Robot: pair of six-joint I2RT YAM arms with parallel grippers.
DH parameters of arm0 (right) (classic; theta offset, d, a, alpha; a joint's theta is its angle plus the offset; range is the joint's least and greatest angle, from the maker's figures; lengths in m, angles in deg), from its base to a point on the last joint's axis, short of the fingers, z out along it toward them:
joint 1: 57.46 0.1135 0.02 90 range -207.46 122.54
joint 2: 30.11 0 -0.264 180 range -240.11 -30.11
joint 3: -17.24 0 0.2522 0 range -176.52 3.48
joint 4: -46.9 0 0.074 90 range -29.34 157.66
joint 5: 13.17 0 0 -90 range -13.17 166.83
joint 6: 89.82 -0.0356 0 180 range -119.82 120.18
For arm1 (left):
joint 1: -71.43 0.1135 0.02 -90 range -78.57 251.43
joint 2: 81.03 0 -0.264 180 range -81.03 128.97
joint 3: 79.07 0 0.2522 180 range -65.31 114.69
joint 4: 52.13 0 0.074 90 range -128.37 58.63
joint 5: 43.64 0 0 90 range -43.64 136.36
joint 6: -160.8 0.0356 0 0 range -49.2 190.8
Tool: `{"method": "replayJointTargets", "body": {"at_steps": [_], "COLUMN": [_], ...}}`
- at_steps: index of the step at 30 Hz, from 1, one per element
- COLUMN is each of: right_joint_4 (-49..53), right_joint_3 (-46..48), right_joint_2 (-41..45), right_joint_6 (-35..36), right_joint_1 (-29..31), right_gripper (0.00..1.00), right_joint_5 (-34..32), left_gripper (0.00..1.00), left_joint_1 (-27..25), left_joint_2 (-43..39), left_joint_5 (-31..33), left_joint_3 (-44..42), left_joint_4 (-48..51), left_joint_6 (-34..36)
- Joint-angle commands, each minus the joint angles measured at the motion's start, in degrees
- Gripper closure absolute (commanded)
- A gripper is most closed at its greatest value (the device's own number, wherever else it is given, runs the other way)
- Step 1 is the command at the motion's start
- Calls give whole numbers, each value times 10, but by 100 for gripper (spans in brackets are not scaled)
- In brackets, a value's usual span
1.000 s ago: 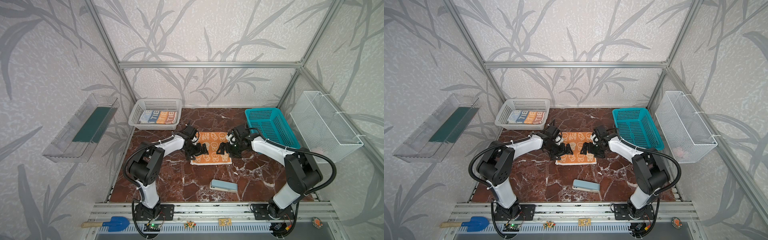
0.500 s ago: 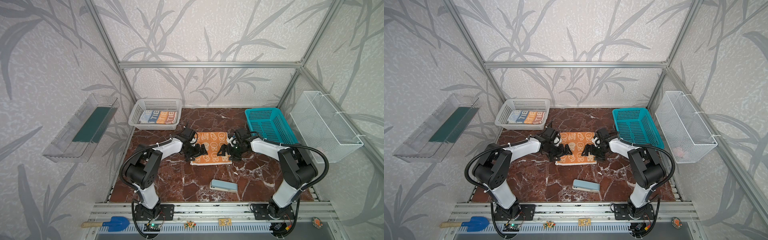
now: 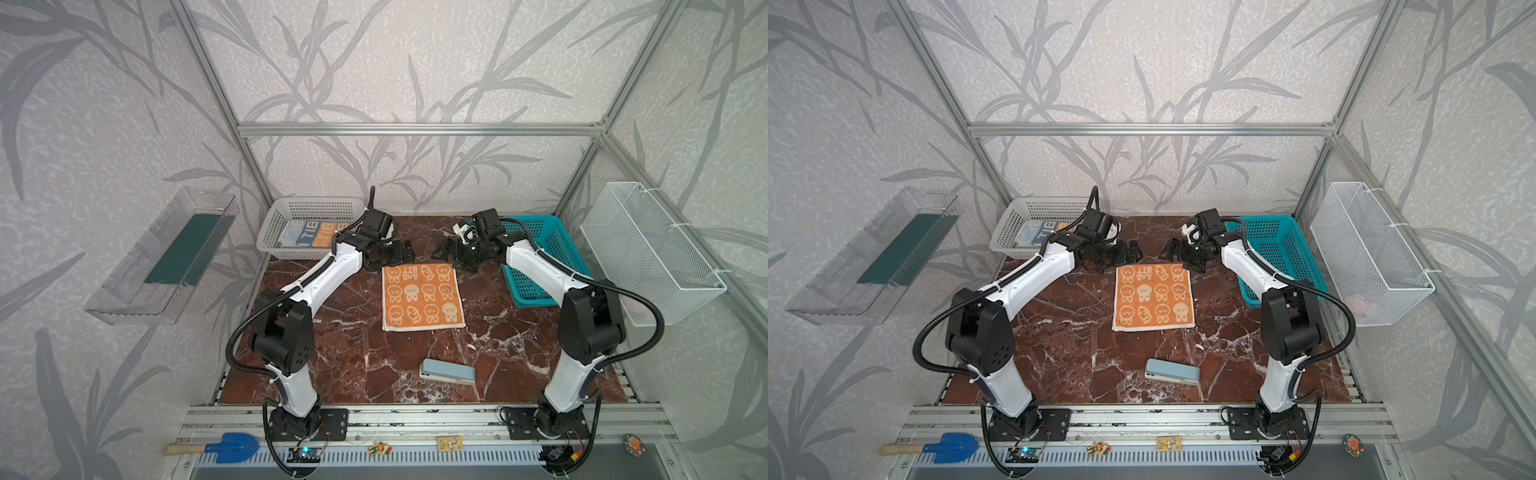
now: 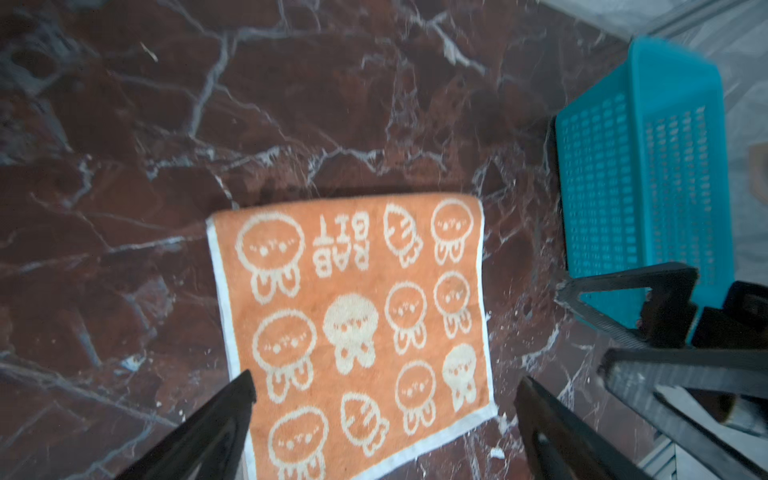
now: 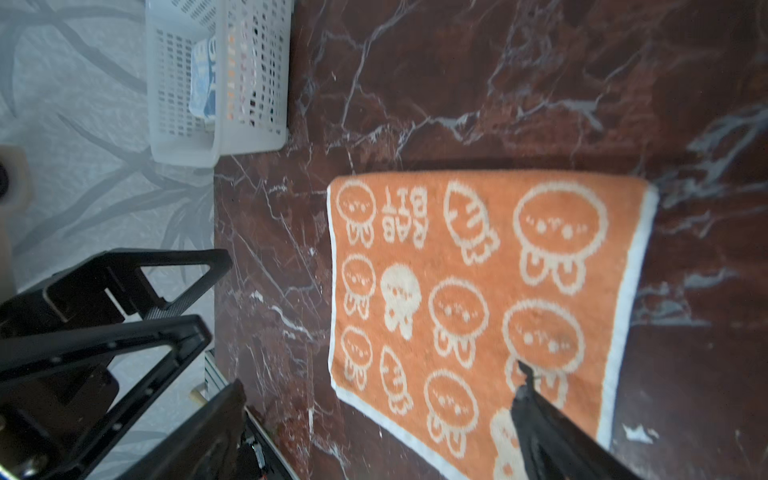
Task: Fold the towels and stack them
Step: 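Raise both grippers and move them to the towel edge farthest from the robot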
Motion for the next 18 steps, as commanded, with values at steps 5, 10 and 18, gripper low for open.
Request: {"method": "replayJointTargets", "body": {"at_steps": [5,10,18], "right_joint_4": [-17,-10,4], "right_joint_3": [-103,-143,-132], "right_joint_2": [-153,-213,-238], "right_joint_6": [-64,-60,-17], "right_joint_1": [-14,-23,-51], "right_gripper": [1,1,1], "right_joint_5": [45,56,57], "left_gripper": [1,1,1], "left_joint_1": [39,38,45], "left_joint_2": [127,181,203], "left_joint_5": [-97,-102,-57], "left_joint_3": [32,66,44], "left_joint_4": [-79,-73,-28], "left_joint_6": [-100,-92,-48]}}
